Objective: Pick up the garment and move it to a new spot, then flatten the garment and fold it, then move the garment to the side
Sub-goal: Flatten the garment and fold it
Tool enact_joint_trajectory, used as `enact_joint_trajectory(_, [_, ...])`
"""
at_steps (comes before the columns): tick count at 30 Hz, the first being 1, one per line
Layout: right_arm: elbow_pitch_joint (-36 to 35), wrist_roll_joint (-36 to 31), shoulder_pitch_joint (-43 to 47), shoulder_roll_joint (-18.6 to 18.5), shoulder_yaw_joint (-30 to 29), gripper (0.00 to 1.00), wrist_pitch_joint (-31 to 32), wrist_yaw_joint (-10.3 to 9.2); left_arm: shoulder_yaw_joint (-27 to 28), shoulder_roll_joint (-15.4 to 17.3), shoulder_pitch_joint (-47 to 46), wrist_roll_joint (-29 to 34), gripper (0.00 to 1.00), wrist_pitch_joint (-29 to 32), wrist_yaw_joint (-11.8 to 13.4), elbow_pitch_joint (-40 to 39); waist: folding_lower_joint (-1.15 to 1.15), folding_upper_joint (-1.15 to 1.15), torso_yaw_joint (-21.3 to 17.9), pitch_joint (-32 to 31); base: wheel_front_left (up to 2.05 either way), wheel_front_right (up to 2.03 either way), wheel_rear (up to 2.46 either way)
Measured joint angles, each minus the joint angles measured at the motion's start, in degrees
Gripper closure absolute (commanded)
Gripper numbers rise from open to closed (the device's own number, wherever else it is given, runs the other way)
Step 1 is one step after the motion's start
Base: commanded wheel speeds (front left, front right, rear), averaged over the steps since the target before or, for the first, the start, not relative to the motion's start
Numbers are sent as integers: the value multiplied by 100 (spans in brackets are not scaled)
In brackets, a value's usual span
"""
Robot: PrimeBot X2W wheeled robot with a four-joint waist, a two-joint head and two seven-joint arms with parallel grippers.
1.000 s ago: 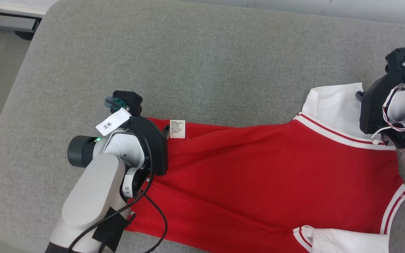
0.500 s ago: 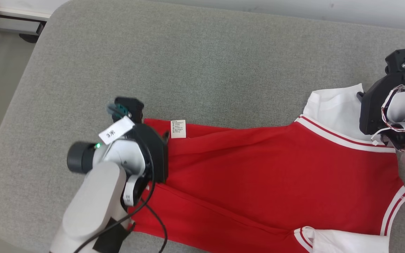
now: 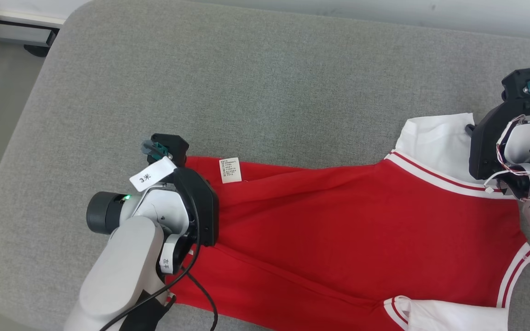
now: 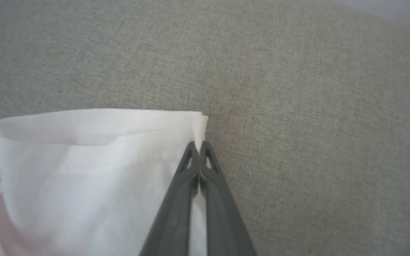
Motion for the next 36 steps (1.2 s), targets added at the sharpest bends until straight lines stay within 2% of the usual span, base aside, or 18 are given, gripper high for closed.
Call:
enact_joint_trajectory(2, [16, 33, -3, 0, 9, 100, -5, 0, 12, 5, 0, 13, 58, 24, 1, -7, 0, 0, -3, 0, 0, 0, 0])
enact_joint_trajectory(3, [23, 40, -5, 0, 14, 100, -7, 0, 19, 16, -1, 36, 37, 62, 1, -7, 0, 0, -6, 2, 0, 0, 0])
enact_joint_trajectory(4, [29, 40, -12, 0, 23, 100, -7, 0, 25, 36, 0, 37, 0, 77, 1, -5, 0, 0, -8, 5, 0, 0, 0])
enact_joint_trajectory(9, [52, 43, -107, 5, 76, 100, -32, 0, 196, 154, 0, 85, 0, 194, 10, 9, 0, 0, -31, 31, 0, 0, 0])
enact_joint_trajectory(14, [73, 107, -107, 1, 118, 100, -51, 0, 179, 99, 3, 84, 0, 275, 51, -2, 0, 0, -43, 57, 0, 0, 0])
enact_joint_trajectory(15, [79, 122, -110, 1, 124, 100, -51, 0, 172, 94, 3, 82, 2, 276, 51, -12, 0, 0, -44, 62, 0, 0, 0])
enact_joint_trajectory(16, [86, 136, -114, -1, 133, 100, -53, 0, 160, 94, 3, 82, 10, 292, 51, -24, 0, 0, -45, 67, 0, 0, 0])
enact_joint_trajectory(17, [91, 137, -120, -1, 144, 100, -57, 0, 146, 92, 3, 84, 22, 304, 51, -31, 0, 0, -46, 72, 0, 0, 0])
enact_joint_trajectory(18, [97, 138, -127, -1, 152, 100, -58, 0, 133, 88, 3, 84, 26, 318, 51, -40, 0, 0, -48, 76, 0, 0, 0])
enact_joint_trajectory(19, [104, 140, -141, -2, 164, 100, -60, 0, 115, 88, 3, 84, 44, 318, 51, -53, 0, 0, -50, 81, 0, 0, 0])
enact_joint_trajectory(21, [131, 141, -193, -2, 192, 100, -76, 1, 81, 86, 3, 84, 53, 319, 51, -77, 0, 0, -55, 90, 0, 0, 0])
enact_joint_trajectory(23, [138, 148, -209, -2, 213, 100, -83, 1, 68, 83, 2, 84, 66, 322, 51, -97, 0, 0, -60, 98, 0, 0, 0])
enact_joint_trajectory(27, [152, 186, -211, -9, 247, 100, -102, 1, 67, 82, 2, 84, 98, 324, 51, -134, 0, 0, -68, 109, 0, 0, 0])
enact_joint_trajectory(28, [154, 192, -212, -11, 252, 100, -107, 2, 70, 82, 1, 84, 100, 323, 51, -148, 0, 0, -68, 109, 0, 0, 0])
enact_joint_trajectory(36, [199, 257, -238, -11, 247, 100, -254, 7, 256, 81, -142, 111, 100, 58, 51, -212, 1, 0, -87, 95, 0, 0, 0])
